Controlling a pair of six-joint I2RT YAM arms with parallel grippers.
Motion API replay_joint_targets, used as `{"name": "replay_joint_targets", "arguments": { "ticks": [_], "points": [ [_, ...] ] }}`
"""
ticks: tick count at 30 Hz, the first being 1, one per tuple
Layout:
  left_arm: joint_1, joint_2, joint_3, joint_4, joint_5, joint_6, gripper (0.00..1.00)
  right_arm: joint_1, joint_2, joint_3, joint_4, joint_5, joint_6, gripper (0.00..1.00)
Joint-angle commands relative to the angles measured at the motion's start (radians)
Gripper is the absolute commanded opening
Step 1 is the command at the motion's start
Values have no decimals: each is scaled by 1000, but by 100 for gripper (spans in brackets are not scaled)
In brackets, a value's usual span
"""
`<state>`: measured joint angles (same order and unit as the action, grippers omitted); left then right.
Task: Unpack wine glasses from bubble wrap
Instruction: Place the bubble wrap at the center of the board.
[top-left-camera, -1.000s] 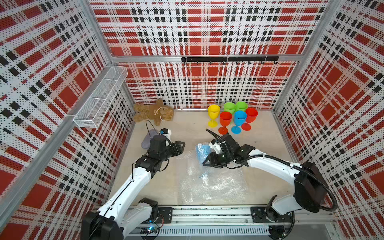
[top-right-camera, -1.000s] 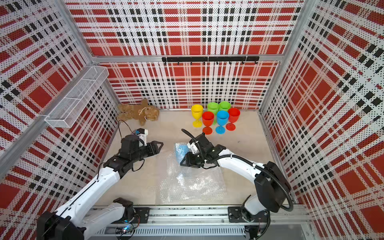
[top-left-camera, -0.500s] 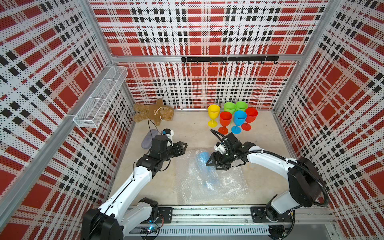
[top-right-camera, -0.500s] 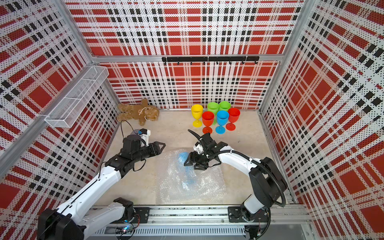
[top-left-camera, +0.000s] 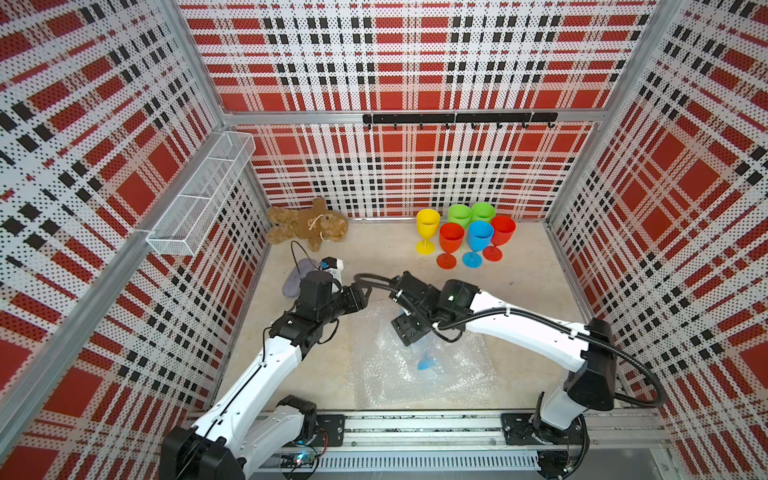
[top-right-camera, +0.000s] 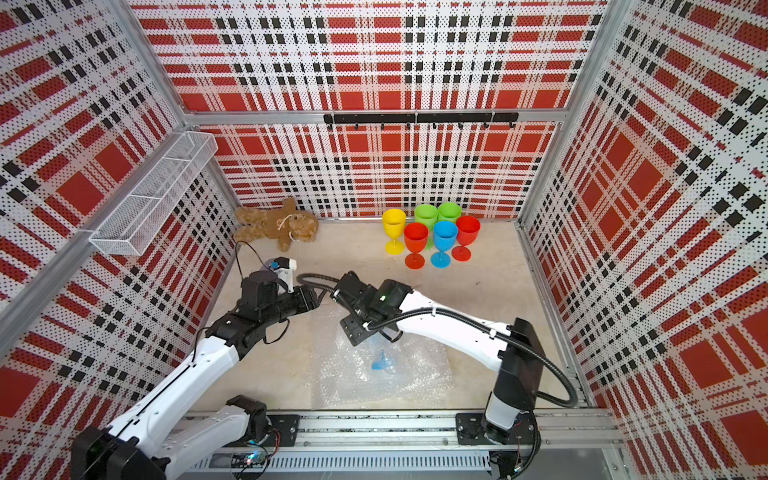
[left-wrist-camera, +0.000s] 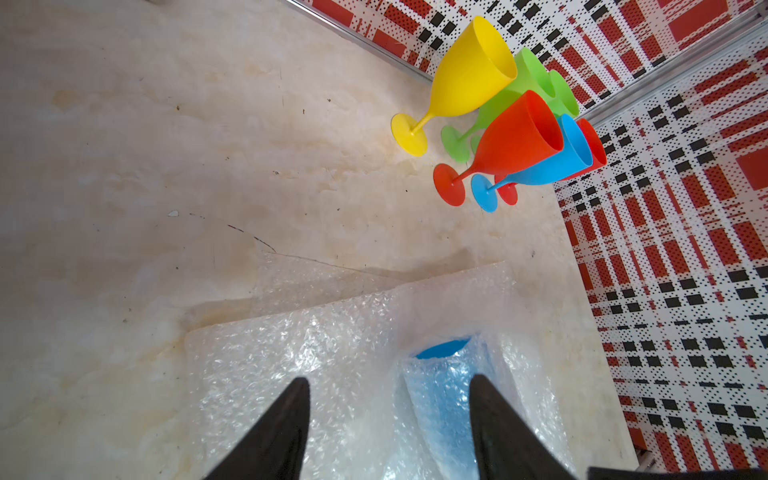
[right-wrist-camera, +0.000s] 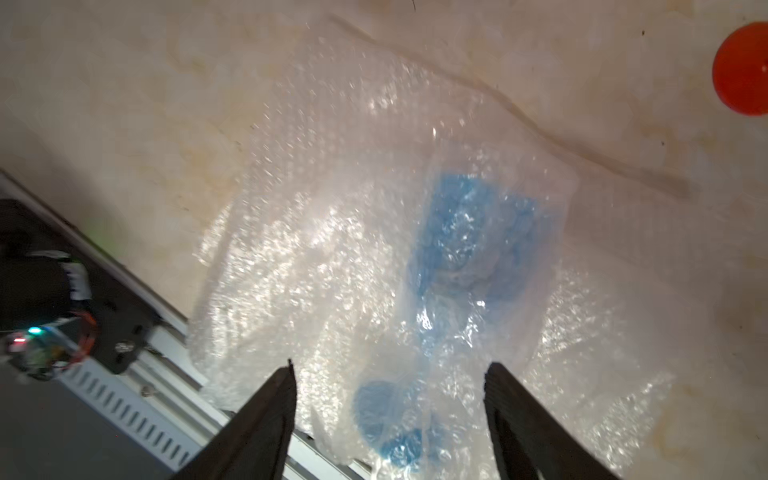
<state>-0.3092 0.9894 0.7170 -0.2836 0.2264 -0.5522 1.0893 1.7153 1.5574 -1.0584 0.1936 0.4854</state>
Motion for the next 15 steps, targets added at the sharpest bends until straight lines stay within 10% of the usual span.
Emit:
{"name": "replay_joint_targets", "arguments": {
  "ticks": [1,15],
  "points": [
    [7,-28,-16,15,-6,-2,63,11,31,-18,-112,126,-10,76],
    [-38,-23,-26,1,42,-25,60,11,-26,-159,-14,94,-15,34]
  ]
}}
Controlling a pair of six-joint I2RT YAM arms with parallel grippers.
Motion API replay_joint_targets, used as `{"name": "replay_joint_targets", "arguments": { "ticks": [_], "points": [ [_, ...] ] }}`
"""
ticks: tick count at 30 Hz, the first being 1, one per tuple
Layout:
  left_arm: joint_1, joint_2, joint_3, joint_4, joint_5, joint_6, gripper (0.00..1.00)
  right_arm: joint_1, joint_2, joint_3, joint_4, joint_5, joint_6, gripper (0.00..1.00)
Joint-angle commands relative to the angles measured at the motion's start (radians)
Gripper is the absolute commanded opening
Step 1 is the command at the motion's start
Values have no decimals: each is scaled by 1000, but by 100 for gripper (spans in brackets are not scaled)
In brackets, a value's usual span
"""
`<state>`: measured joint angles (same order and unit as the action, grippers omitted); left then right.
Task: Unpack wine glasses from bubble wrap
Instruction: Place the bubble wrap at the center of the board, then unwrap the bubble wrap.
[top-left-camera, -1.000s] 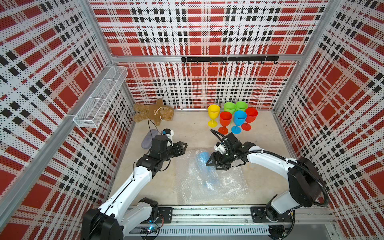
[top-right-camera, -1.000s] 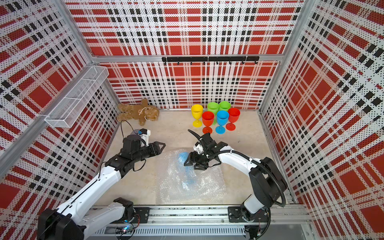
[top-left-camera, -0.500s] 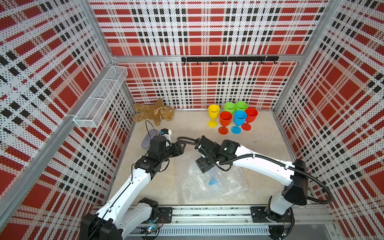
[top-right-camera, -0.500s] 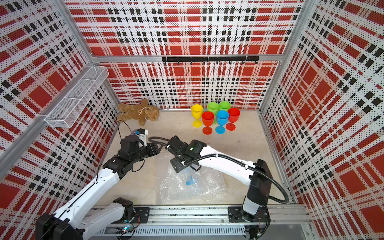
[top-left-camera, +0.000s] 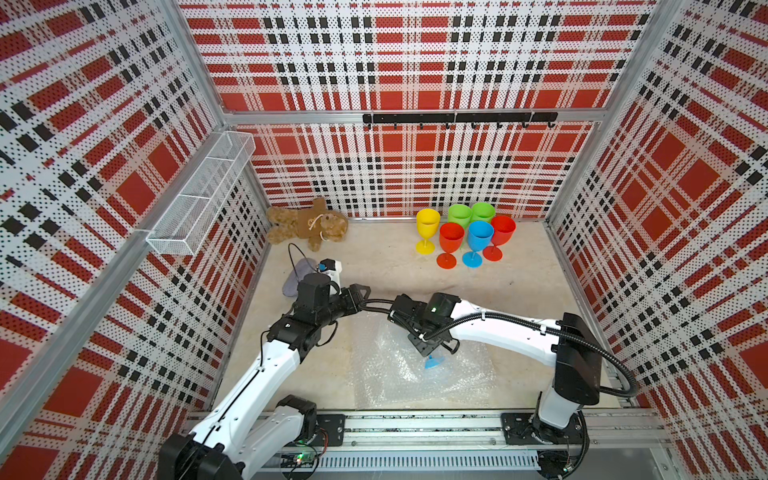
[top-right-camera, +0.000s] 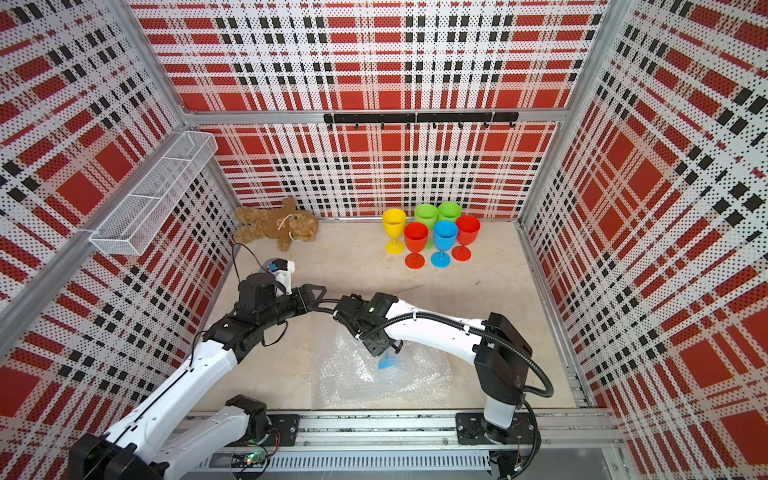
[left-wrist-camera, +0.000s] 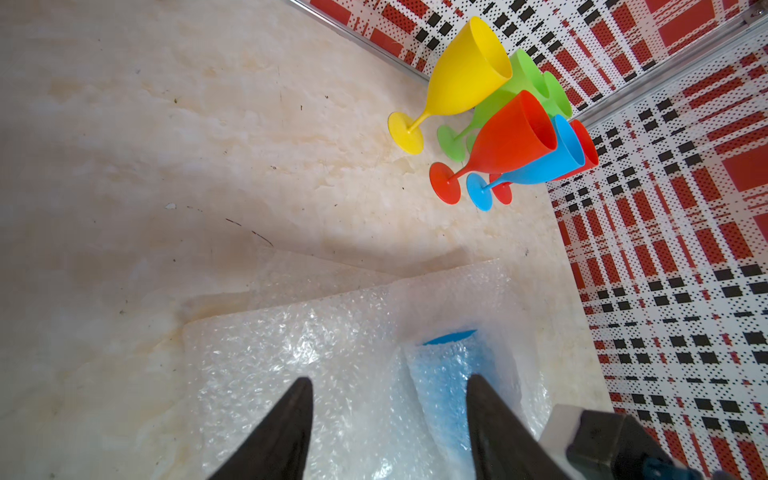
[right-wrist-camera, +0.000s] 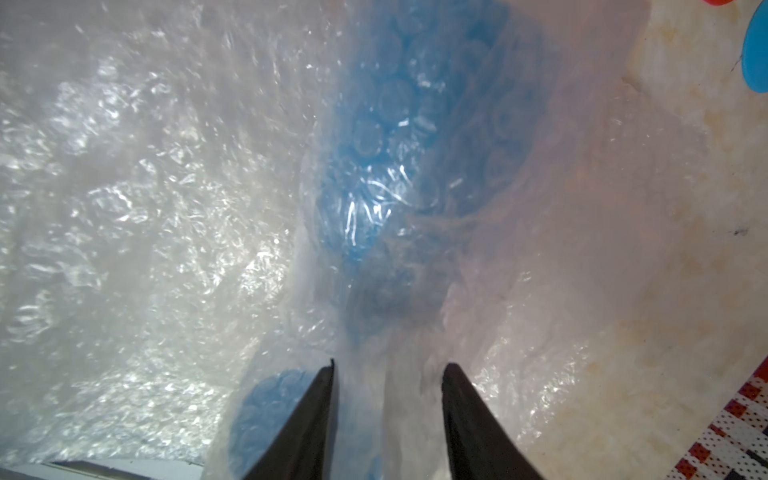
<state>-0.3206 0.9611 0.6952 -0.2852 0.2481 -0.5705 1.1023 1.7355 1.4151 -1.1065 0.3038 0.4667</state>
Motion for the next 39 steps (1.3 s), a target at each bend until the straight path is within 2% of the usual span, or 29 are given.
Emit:
{"name": "replay_joint_targets", "arguments": {
  "ticks": [1,5,8,11,15,22,29,36,39],
  "points": [
    [-46,8,-2,3,10,-9,60,-7,-55,-29,54,-29,6,30],
    [-119,19,3,-11,-23,-20,60,-43,-122,-77,140,-76,25,10],
    [-156,20,1,-23,-38,-27,60,-84,-192,-107,224,-153,48,3],
    [-176,21,3,-40,-43,-35,61,-126,-241,-148,297,-246,67,2],
    [-213,24,4,-40,12,-34,63,-154,-264,-181,352,-323,79,2],
    [-383,41,19,21,122,-24,66,-164,-251,-189,379,-382,117,2],
    [-522,92,22,24,118,13,66,-192,-249,-201,418,-432,127,2],
    [-558,112,33,20,83,35,61,-206,-243,-203,432,-452,127,2],
    [-567,136,42,6,63,49,50,-211,-243,-205,439,-460,131,2]
  ]
}}
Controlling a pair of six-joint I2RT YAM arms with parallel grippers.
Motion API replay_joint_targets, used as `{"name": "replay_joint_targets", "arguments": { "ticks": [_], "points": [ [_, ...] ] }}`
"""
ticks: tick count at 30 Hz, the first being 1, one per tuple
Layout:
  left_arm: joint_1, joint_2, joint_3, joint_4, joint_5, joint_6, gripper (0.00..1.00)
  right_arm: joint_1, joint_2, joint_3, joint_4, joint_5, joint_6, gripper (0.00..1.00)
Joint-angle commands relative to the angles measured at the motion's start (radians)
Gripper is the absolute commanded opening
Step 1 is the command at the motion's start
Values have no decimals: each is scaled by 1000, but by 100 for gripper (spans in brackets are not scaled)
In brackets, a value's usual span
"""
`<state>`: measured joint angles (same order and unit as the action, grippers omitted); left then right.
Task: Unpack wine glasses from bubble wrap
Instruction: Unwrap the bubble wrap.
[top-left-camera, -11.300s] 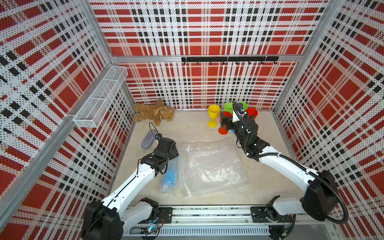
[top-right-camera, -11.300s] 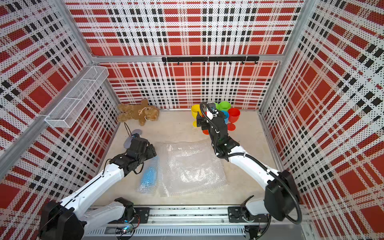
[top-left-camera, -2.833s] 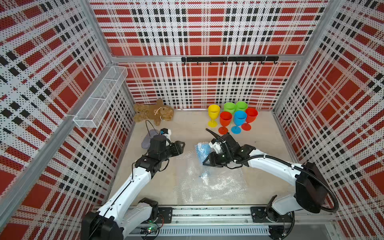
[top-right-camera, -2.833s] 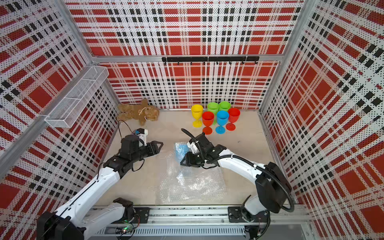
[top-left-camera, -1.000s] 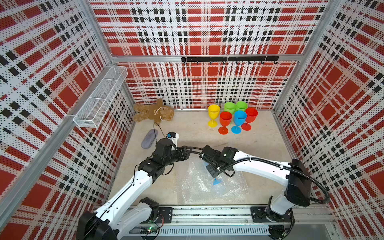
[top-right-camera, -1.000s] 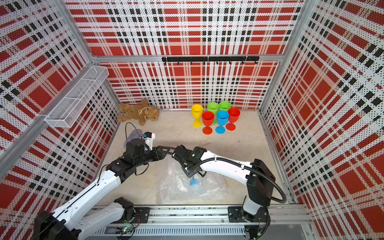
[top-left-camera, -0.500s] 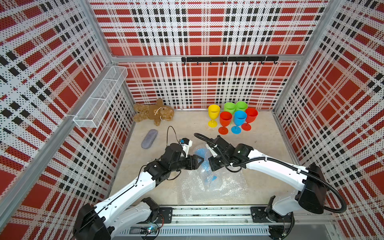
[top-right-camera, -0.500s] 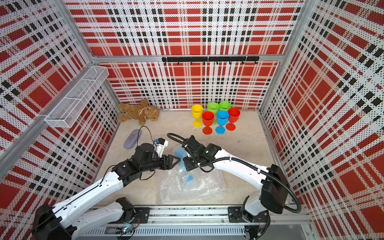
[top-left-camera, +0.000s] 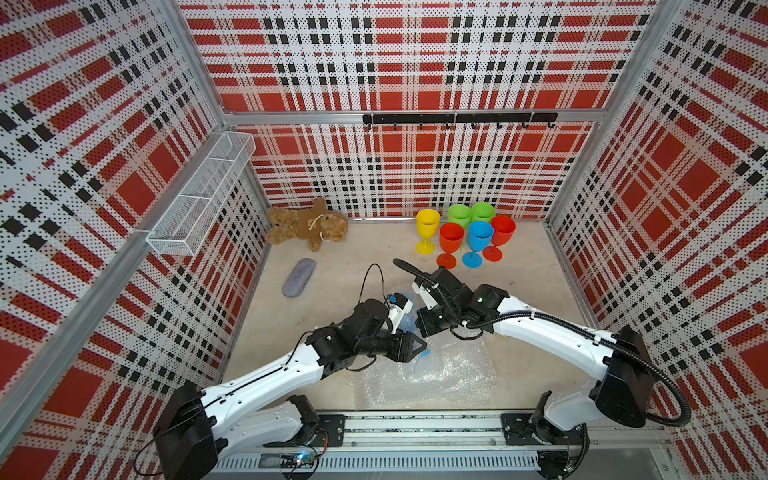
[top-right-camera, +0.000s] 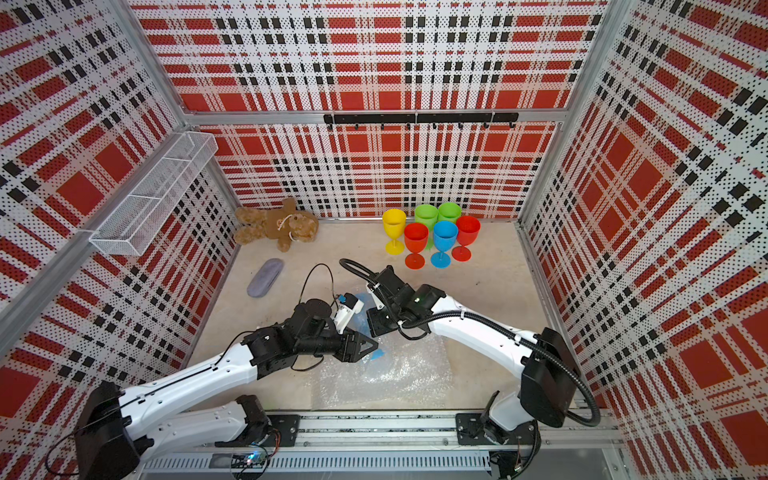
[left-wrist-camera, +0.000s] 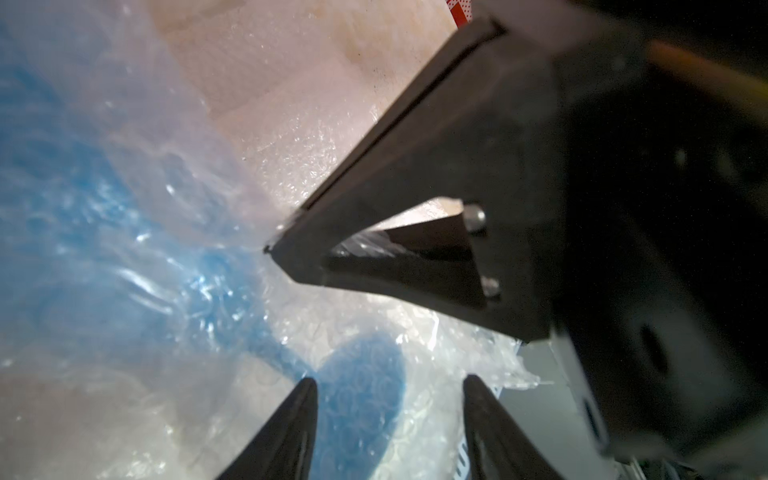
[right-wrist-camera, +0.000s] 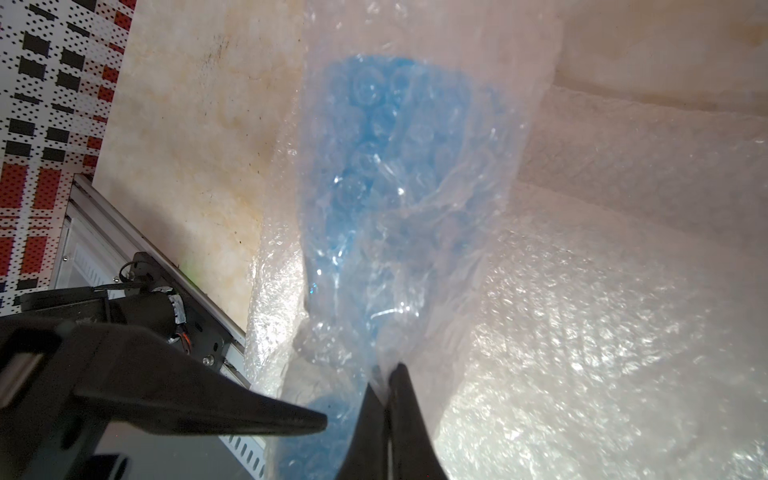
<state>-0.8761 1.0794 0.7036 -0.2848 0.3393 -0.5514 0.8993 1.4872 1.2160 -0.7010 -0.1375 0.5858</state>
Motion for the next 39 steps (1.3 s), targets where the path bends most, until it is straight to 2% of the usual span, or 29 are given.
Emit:
{"name": "replay_joint_targets", "arguments": {
  "ticks": [1,9,16,20,30,35,37,39],
  "points": [
    [-19,26,37,2,-37,36,44,-10,5,-8,34,-20,11,2],
    [-16,9,19,-6,-53,50,0,-44,5,-37,52,-48,5,3],
    [42,-70,-34,-16,-52,15,0,-86,-24,-85,102,-110,-25,12],
    [95,-79,-44,-59,-49,-19,0,-120,-57,-113,116,-126,-69,13],
    [101,-89,-33,-168,-110,-52,0,-197,-129,-182,139,-169,-119,6],
    [89,-44,-16,-237,-154,-51,0,-214,-141,-192,132,-186,-171,0],
    [85,-31,-12,-232,-133,-43,0,-213,-132,-185,133,-213,-184,0],
    [85,-24,-9,-206,-97,-38,20,-211,-120,-174,135,-220,-183,0]
  ]
}}
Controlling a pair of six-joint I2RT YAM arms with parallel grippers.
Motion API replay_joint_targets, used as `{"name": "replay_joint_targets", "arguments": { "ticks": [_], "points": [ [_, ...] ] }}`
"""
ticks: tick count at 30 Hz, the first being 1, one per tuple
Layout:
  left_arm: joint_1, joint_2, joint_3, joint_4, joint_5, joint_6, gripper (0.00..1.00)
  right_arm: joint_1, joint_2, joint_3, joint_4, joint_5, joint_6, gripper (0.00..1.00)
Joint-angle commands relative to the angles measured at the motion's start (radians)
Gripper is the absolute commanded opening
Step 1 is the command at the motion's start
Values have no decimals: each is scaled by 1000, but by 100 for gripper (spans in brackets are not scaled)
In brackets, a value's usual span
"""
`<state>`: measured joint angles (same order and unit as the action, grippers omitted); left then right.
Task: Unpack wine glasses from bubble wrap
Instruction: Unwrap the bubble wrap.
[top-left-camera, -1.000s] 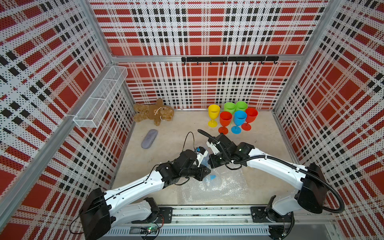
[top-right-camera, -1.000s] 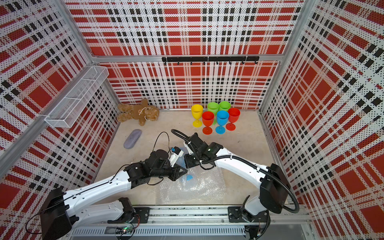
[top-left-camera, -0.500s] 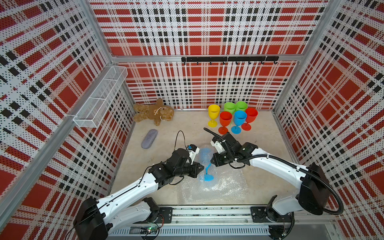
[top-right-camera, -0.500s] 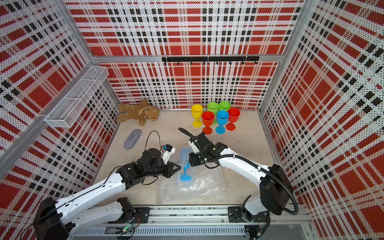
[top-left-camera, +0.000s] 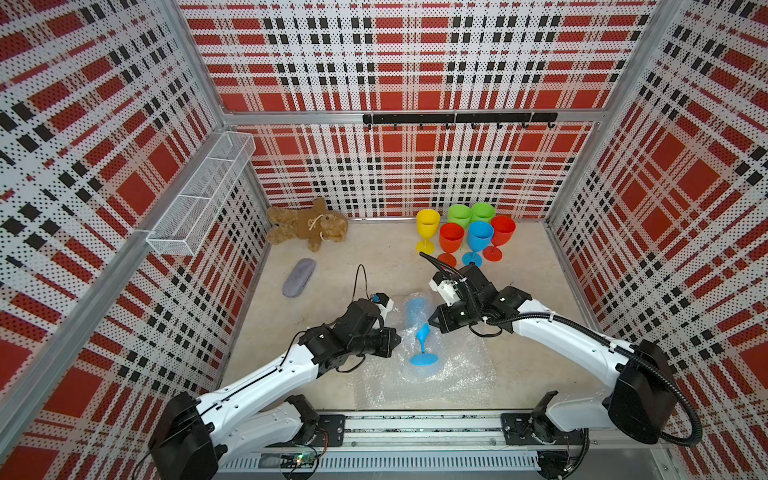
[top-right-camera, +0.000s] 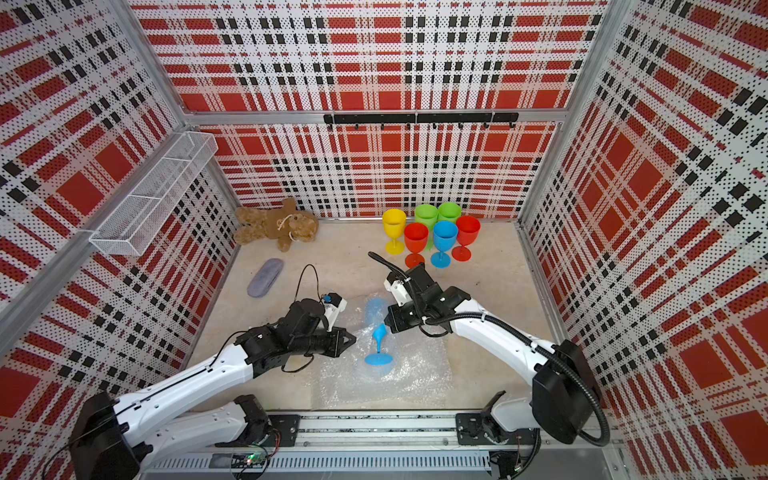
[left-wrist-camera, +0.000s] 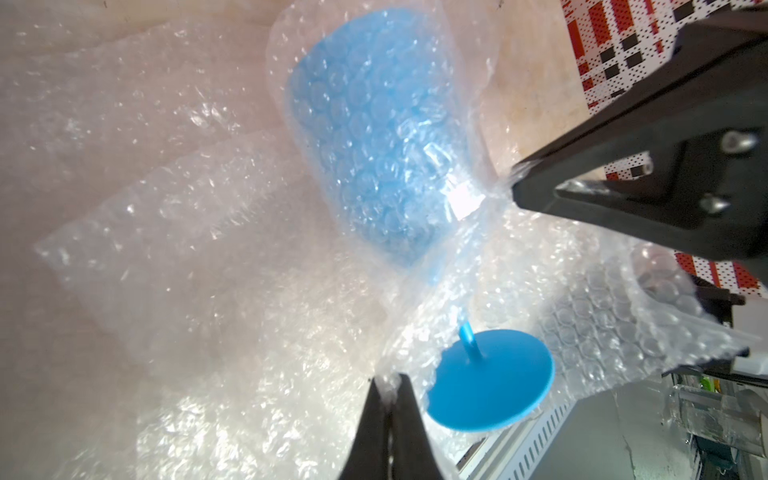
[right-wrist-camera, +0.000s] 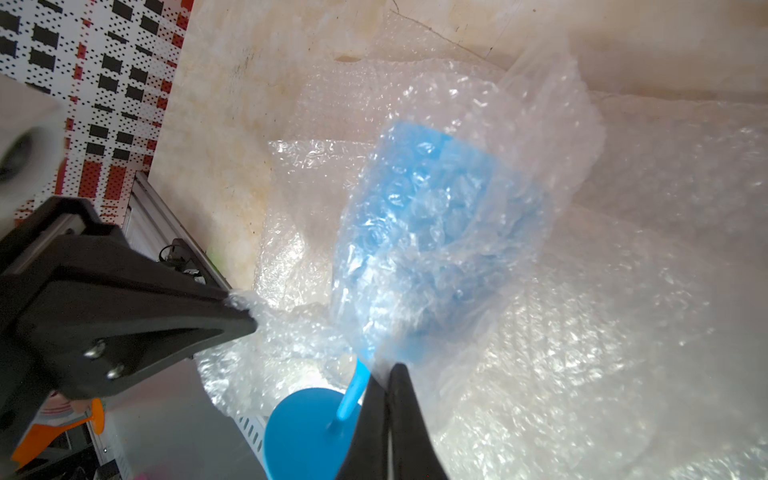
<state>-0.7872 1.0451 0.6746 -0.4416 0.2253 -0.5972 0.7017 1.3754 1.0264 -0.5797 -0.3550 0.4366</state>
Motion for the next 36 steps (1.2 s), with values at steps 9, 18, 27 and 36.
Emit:
{"name": "replay_joint_targets", "arguments": {
  "ticks": [9,18,27,36],
  "points": [
    [59,-12,16,79,130,-11,50,51,31,71,-13,29,-25,0],
    [59,90,123,60,90,115,55,73,56,96,-14,3,-40,0],
    [23,229,180,50,59,172,58,76,65,112,-11,2,-37,0],
    [-32,319,221,48,-18,177,53,76,63,115,-2,-19,-19,0]
  ]
}}
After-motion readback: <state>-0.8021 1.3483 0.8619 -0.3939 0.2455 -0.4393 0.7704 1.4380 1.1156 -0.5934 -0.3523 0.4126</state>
